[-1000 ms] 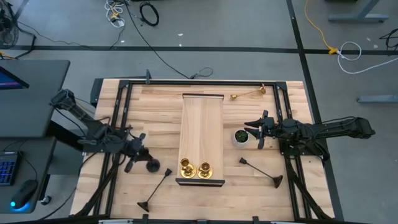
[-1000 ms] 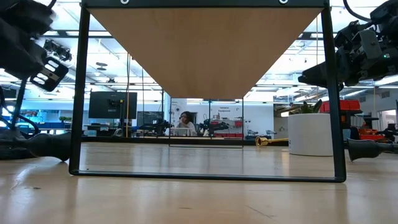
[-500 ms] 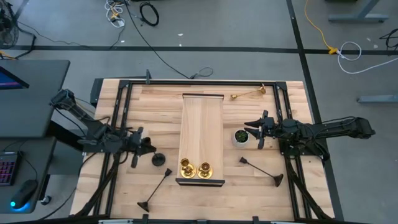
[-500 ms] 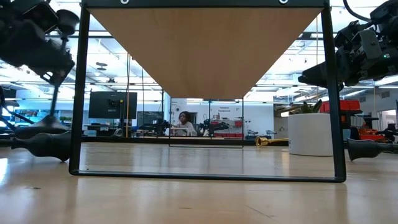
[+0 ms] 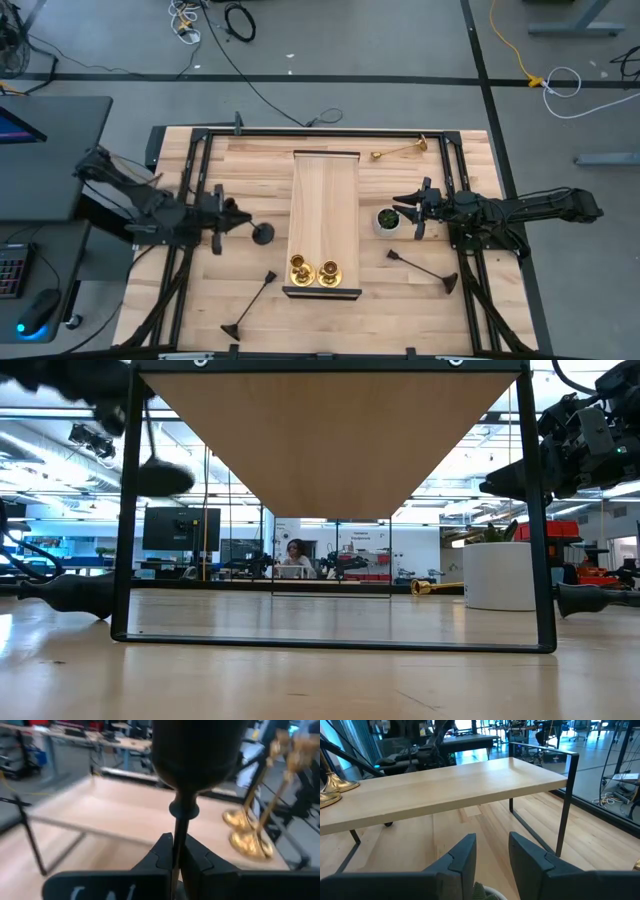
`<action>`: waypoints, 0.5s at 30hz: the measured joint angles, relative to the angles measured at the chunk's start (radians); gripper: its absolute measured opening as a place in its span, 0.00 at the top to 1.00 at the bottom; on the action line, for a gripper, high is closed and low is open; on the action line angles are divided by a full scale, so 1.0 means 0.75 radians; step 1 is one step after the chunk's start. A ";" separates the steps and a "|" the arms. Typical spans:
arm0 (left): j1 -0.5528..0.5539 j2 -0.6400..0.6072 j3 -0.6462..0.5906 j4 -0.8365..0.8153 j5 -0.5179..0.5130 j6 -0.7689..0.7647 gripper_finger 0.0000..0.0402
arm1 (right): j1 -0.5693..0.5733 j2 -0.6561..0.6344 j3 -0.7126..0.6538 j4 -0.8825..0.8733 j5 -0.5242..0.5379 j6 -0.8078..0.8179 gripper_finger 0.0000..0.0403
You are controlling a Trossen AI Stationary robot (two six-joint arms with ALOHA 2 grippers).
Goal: Pick & Place candle stick holders
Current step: Put the top left black candle holder on the shelf
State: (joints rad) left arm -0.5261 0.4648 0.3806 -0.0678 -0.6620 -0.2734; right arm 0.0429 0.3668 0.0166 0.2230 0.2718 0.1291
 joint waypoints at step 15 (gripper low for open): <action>0.508 0.161 0.403 -0.153 0.303 0.349 0.97 | 0.000 0.000 0.000 0.000 0.000 0.000 0.72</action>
State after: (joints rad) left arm -0.1447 0.5859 0.6828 -0.1823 -0.4347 -0.0119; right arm 0.0429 0.3669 0.0166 0.2229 0.2718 0.1291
